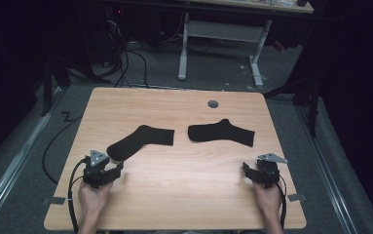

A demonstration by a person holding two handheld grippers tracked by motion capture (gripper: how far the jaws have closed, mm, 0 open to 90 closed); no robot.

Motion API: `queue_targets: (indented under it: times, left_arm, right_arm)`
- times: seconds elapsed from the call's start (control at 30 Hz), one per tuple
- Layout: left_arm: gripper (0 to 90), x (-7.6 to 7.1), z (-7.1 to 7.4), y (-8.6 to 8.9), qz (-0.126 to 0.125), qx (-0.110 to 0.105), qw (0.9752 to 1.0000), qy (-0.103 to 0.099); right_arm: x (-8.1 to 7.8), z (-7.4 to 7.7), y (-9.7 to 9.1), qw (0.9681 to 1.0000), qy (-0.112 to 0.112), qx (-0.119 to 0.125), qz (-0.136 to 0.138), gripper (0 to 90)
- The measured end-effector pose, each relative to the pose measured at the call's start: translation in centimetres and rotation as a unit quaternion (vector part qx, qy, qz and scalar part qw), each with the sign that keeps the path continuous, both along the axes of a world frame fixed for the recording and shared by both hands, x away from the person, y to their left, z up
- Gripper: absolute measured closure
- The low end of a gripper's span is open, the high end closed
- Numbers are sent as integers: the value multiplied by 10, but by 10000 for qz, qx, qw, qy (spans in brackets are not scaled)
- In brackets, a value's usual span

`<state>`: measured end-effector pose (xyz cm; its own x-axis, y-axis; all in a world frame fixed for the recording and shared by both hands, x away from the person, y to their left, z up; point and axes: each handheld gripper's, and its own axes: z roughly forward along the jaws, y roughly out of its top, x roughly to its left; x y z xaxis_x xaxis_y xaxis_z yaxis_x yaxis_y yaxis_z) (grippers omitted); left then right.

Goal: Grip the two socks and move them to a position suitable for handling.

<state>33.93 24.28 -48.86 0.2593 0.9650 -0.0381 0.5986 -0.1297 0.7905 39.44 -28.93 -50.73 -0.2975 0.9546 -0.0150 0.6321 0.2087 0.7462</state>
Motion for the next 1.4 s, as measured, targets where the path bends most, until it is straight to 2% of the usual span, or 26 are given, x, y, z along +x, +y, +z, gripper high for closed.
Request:
queue_targets:
  times: [0.1,0.13,0.3,0.4,0.5,0.67,0.83,0.9,0.93,1.0,1.17,1.27,1.3,1.4]
  left_arm:
    - [441,3,3,-3,-63,13,10000,-43]
    - [477,7,6,-5,-220,-26,9998,-20]
    - [479,15,13,-9,-266,-47,9996,-88]
    - [479,21,21,-10,-269,-146,9993,-195]
    - [480,30,25,-14,-321,-88,9992,-222]
    - [512,44,28,-25,-541,-21,9984,-153]
    - [466,54,30,-32,-513,-40,9986,-79]
    - [469,59,31,-35,-510,-2,9987,-63]
    - [474,64,33,-38,-516,86,9986,-49]
    - [482,66,33,-39,-526,78,9985,-113]
    - [477,80,28,-46,-588,57,9983,16]
    - [478,82,27,-48,-604,69,9982,-11]
    - [478,85,26,-48,-568,58,9983,-60]
    - [480,89,22,-47,-504,37,9987,-17]
  right_arm:
    - [0,0,0,10000,-1,-2,2,372]
    - [0,0,0,10000,0,-1,1,372]
    - [0,0,0,10000,0,0,1,372]
    - [0,0,0,10000,0,0,1,372]
    - [0,0,0,10000,0,0,0,372]
    - [0,0,0,10000,-1,-1,3,372]
    - [0,0,0,10000,-1,-1,3,372]
    - [0,0,0,10000,0,-1,4,372]
    - [0,0,0,10000,0,1,2,372]
    - [0,0,0,10000,-1,0,6,372]
    - [0,0,0,10000,-2,-2,5,373]
    - [0,0,0,10000,-2,-2,7,373]
    - [0,0,0,10000,-1,1,10,373]
    - [0,0,0,10000,-1,0,9,373]
